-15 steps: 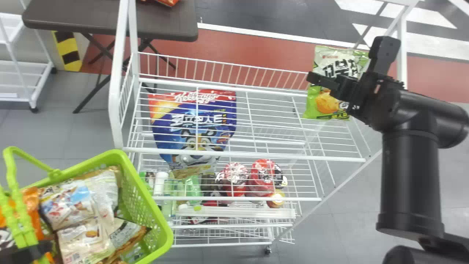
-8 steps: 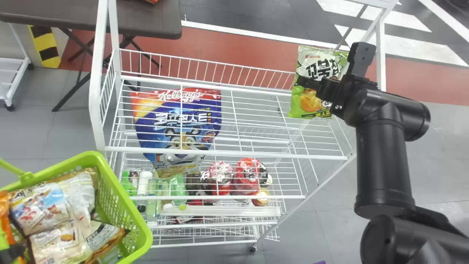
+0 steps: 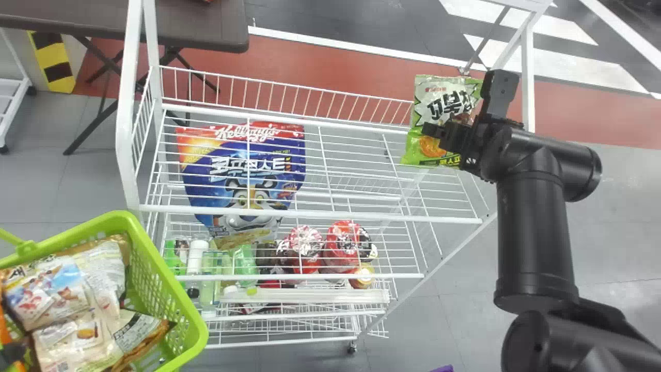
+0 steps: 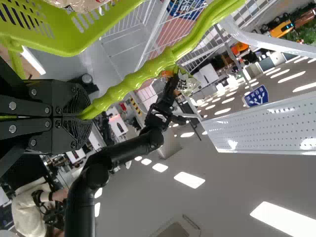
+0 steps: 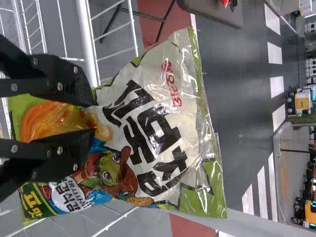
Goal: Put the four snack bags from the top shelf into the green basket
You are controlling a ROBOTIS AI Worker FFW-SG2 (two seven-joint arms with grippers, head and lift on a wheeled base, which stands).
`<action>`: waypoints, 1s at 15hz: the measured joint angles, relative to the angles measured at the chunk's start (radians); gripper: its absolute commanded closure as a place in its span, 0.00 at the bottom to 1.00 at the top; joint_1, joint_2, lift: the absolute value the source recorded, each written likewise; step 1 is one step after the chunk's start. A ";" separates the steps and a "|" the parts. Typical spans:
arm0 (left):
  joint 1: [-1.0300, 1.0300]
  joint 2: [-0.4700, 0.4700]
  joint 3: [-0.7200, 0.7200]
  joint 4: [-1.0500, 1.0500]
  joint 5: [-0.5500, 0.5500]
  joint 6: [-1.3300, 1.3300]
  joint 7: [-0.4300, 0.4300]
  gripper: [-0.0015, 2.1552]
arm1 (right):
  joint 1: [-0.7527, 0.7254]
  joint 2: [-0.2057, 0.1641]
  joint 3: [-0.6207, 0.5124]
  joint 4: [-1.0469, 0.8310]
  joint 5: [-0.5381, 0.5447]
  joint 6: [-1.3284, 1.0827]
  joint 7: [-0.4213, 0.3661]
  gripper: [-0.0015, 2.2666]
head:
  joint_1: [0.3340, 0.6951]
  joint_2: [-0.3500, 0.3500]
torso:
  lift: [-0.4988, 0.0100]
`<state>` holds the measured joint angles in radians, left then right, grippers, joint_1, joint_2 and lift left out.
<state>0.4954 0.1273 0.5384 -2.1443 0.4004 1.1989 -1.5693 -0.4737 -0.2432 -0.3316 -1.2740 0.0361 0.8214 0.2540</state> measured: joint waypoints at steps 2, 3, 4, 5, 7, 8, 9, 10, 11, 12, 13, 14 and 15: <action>0.000 0.000 0.000 0.001 0.000 -0.001 0.000 1.00 | 0.024 0.001 -0.014 -0.043 -0.033 0.017 0.003 0.99 | 1.00 0.03 | 0.97; 0.000 0.000 0.000 0.002 0.000 -0.002 0.000 1.00 | 0.037 0.001 -0.019 -0.066 -0.051 0.029 0.004 0.99 | 1.00 0.03 | 0.97; 0.000 0.000 0.000 0.003 -0.001 -0.003 0.000 1.00 | 0.055 0.001 -0.029 -0.102 -0.077 0.052 0.005 0.99 | 1.00 0.03 | 0.97; 0.000 0.000 0.000 0.003 -0.001 -0.003 0.000 1.00 | 0.079 0.003 -0.039 -0.151 -0.107 0.086 0.005 0.99 | 1.00 0.03 | 0.97; -0.002 0.000 0.001 0.004 -0.002 -0.003 0.000 1.00 | 0.136 0.006 -0.052 -0.277 -0.183 0.178 0.005 0.99 | 1.00 0.05 | 0.97; -0.004 0.000 0.001 0.004 -0.002 -0.003 0.000 1.00 | 0.168 0.008 -0.061 -0.356 -0.231 0.244 0.005 0.99 | 1.00 0.06 | 0.97; -0.006 0.000 0.001 0.004 -0.002 -0.003 0.000 1.00 | 0.193 0.010 -0.067 -0.424 -0.273 0.303 0.005 0.99 | 1.00 0.09 | 0.97; -0.008 0.000 0.001 0.004 -0.003 -0.003 0.000 1.00 | 0.217 0.011 -0.071 -0.493 -0.320 0.363 0.005 0.99 | 1.00 0.12 | 0.97; -0.010 0.000 0.000 0.004 -0.004 -0.003 0.000 1.00 | 0.248 0.013 -0.074 -0.581 -0.389 0.442 0.005 0.99 | 1.00 0.15 | 0.97; -0.011 0.000 0.000 0.004 -0.004 -0.003 0.000 1.00 | 0.270 0.015 -0.075 -0.642 -0.441 0.501 0.004 0.99 | 1.00 0.18 | 0.97; -0.013 0.000 0.000 0.004 -0.005 -0.003 0.000 1.00 | 0.294 0.020 -0.074 -0.706 -0.501 0.564 0.003 0.99 | 1.00 0.21 | 0.97; -0.018 0.000 0.000 0.004 -0.007 -0.003 0.000 1.00 | 0.318 0.029 -0.067 -0.766 -0.560 0.625 0.002 0.99 | 1.00 0.26 | 0.97; -0.024 0.000 0.000 0.004 -0.009 -0.001 0.000 1.00 | 0.335 0.038 -0.057 -0.812 -0.608 0.677 0.001 0.99 | 1.00 0.35 | 0.97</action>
<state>0.4710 0.1276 0.5381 -2.1404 0.3910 1.1975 -1.5693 -0.1384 -0.2050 -0.3884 -2.0860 -0.5720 1.4987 0.2547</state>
